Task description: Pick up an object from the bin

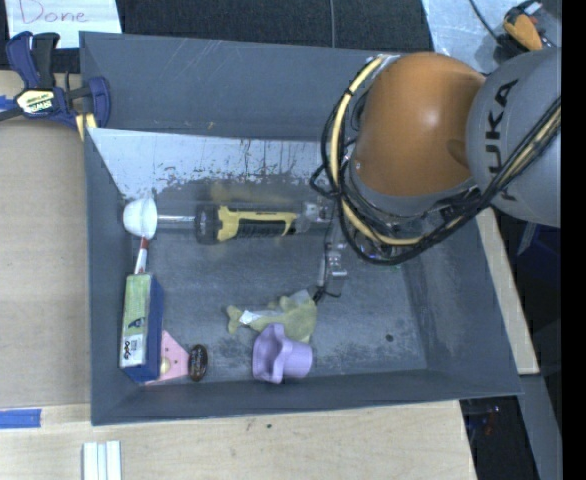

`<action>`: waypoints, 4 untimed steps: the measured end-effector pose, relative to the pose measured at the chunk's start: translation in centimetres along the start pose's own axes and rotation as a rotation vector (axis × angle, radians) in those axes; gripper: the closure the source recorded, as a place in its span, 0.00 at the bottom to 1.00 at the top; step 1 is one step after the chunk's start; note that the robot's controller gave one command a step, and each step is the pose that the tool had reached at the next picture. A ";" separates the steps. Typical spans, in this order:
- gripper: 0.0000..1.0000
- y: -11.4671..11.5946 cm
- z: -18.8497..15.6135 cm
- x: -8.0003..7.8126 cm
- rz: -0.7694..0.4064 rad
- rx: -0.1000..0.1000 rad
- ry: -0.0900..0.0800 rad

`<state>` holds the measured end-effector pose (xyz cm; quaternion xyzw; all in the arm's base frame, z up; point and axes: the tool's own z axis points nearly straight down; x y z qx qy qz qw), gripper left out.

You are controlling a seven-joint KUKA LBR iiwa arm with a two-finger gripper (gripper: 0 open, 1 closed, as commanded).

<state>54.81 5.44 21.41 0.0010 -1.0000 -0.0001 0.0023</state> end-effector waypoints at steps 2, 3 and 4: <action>0.00 4.4 14.8 3.6 -0.139 0.000 -0.005; 0.00 4.5 7.1 3.4 -0.220 0.002 -0.024; 0.00 4.1 11.5 2.5 0.285 0.002 0.002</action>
Offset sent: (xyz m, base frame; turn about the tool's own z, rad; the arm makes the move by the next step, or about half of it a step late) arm -0.0356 0.0439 -0.1441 -0.1380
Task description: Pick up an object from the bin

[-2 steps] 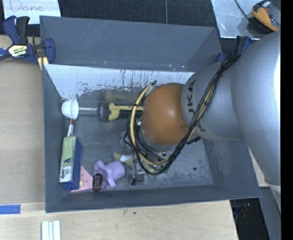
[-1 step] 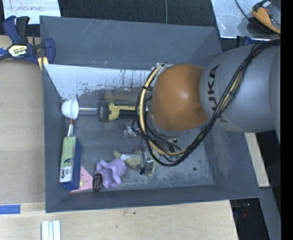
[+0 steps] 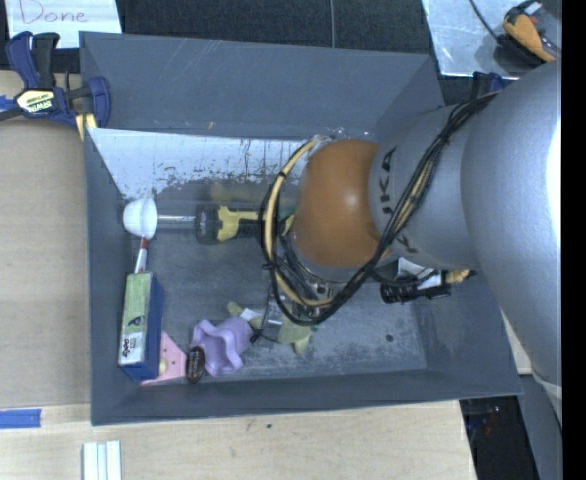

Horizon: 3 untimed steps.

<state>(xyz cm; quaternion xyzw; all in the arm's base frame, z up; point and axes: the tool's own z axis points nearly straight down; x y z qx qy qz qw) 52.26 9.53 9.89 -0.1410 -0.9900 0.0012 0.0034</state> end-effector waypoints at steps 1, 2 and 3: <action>0.00 -0.3 2.3 2.9 -0.838 0.003 -0.021; 1.00 2.9 2.6 1.5 -0.117 -0.001 -0.011; 1.00 3.6 2.7 1.3 0.011 -0.002 -0.010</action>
Offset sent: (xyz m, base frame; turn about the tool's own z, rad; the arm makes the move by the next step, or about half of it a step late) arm -0.0017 0.0407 -0.0289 0.0127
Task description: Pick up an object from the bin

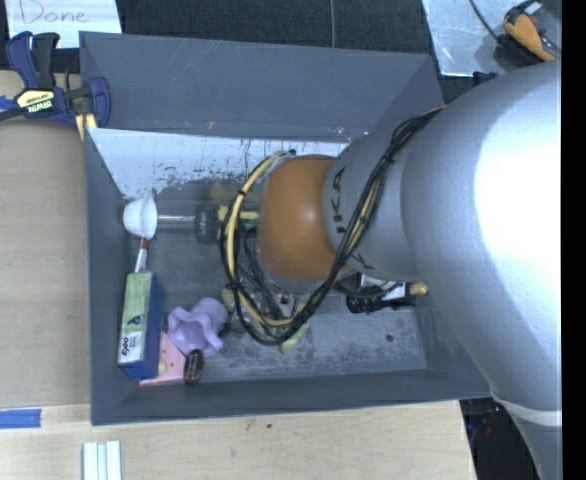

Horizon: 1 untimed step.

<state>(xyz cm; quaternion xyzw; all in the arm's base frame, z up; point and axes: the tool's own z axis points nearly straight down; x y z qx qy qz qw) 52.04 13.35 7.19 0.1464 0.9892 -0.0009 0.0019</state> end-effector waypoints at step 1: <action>1.00 -0.2 -2.5 0.2 -0.017 0.002 0.003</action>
Offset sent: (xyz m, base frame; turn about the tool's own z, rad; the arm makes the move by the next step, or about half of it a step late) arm -0.0026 -0.0013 0.0726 -0.0100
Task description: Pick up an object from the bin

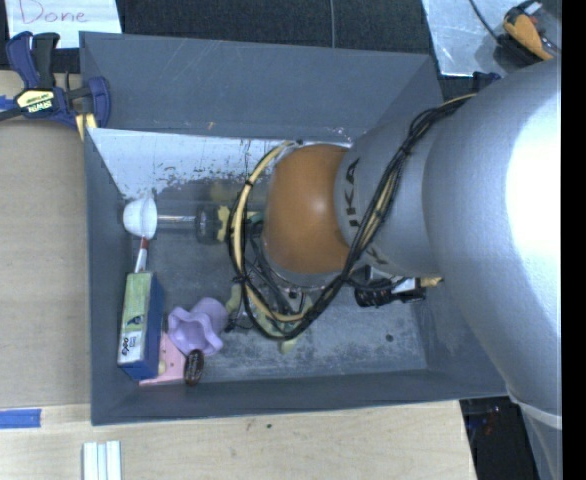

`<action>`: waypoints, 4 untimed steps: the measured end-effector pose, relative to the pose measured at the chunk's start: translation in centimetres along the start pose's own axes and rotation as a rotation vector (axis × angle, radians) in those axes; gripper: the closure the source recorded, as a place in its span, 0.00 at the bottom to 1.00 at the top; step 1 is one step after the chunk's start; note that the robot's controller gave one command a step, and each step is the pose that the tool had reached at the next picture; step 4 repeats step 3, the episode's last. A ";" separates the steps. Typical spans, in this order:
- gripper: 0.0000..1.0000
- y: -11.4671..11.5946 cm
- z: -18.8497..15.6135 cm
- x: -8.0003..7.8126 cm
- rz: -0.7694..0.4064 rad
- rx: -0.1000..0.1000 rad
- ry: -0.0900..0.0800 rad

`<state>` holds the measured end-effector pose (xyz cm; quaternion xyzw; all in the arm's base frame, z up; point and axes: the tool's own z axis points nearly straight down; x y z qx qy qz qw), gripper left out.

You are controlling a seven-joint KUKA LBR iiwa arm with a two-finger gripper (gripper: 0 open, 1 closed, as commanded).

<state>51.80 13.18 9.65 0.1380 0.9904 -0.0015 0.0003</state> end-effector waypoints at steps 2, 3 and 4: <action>1.00 0.0 -5.9 -0.1 0.002 -0.001 -0.002; 1.00 0.0 -7.5 -0.2 0.001 -0.003 -0.005; 1.00 0.0 -7.5 -0.2 0.001 -0.003 -0.005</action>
Offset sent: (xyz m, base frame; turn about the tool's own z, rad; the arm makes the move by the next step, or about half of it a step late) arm 0.0004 -0.0004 0.0257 0.0008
